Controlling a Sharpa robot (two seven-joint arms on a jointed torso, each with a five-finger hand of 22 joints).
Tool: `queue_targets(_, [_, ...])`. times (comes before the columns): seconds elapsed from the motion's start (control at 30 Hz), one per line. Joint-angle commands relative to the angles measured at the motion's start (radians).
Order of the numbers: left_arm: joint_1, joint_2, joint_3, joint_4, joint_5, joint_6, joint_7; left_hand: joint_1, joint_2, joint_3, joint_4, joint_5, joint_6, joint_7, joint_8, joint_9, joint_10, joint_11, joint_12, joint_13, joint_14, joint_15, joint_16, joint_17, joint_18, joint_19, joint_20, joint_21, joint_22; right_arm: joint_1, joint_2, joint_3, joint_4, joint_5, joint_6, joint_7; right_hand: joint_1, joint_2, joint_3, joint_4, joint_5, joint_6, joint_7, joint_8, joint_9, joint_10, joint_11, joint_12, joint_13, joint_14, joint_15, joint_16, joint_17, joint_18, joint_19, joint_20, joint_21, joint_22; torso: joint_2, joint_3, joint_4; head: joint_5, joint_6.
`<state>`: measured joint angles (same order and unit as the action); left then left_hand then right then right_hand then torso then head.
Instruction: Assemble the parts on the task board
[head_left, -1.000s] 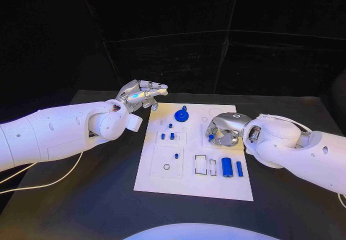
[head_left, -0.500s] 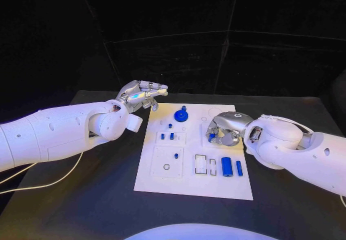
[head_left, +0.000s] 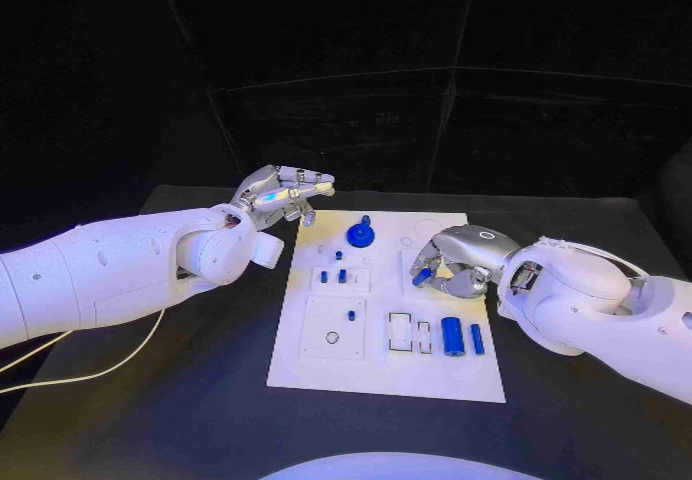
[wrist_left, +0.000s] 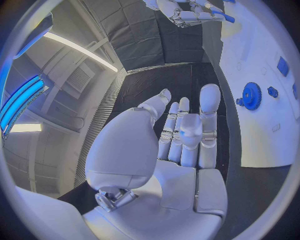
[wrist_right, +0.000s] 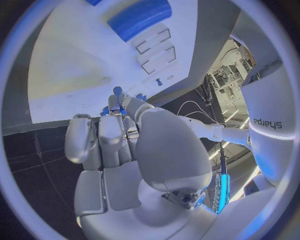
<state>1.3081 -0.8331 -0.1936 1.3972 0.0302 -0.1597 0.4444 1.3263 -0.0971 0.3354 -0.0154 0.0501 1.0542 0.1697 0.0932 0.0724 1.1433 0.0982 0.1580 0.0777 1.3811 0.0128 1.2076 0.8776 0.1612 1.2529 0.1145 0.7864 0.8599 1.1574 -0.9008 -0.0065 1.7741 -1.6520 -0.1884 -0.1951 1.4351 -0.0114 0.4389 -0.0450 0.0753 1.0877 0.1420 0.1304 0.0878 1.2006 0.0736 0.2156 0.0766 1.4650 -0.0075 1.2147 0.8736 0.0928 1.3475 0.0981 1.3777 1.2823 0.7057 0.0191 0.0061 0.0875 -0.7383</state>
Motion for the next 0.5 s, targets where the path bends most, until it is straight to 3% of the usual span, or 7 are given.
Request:
queue_targets(0.03, [0.001,0.001,0.001,0.0,0.003,0.011,0.003,-0.001,0.007,-0.004,0.001,0.001,-0.005,0.003,0.007,0.0,-0.005,0.002,0.006,0.002,-0.004,0.001,0.002,-0.001,0.006,-0.002,0.0,-0.003,-0.001,0.005,-0.01,0.001,0.039,0.037,-0.055,0.015,-0.014,-0.007,0.006,-0.002,-0.002,-0.001,0.008,-0.007,0.001,-0.008,-0.001,-0.004,-0.001,0.002,-0.001,0.003,0.002,-0.02,-0.002,0.001,0.003,0.002,0.001,0.0004,-0.0002,0.0,0.002])
queue_targets(0.3, [0.001,0.004,0.001,-0.002,0.003,0.011,0.002,0.001,0.008,-0.004,0.001,0.001,-0.005,0.003,0.007,0.0,-0.006,0.002,0.007,0.002,-0.004,0.001,0.002,-0.001,0.006,-0.002,0.0,-0.003,-0.001,0.008,0.009,0.002,0.087,0.053,-0.066,0.026,-0.015,-0.008,0.006,-0.002,-0.003,-0.001,0.008,-0.007,0.001,-0.008,-0.001,-0.005,-0.001,0.002,-0.001,0.004,0.005,-0.02,-0.001,0.002,0.004,0.003,0.003,0.0004,-0.0001,0.006,-0.002])
queue_targets(0.5, [0.001,0.006,0.001,-0.003,0.003,0.011,0.002,0.001,0.008,-0.004,0.001,0.001,-0.005,0.003,0.007,0.0,-0.006,0.002,0.007,0.002,-0.004,0.001,0.002,-0.001,0.006,-0.002,0.0,-0.003,-0.001,0.008,0.078,0.001,0.074,0.062,-0.057,0.039,-0.018,-0.012,0.005,-0.003,-0.001,-0.001,0.008,-0.008,0.001,-0.006,0.0,-0.007,-0.001,0.003,-0.001,0.006,0.006,-0.02,-0.001,0.003,0.004,0.004,0.003,-0.0006,-0.0004,0.013,-0.01])
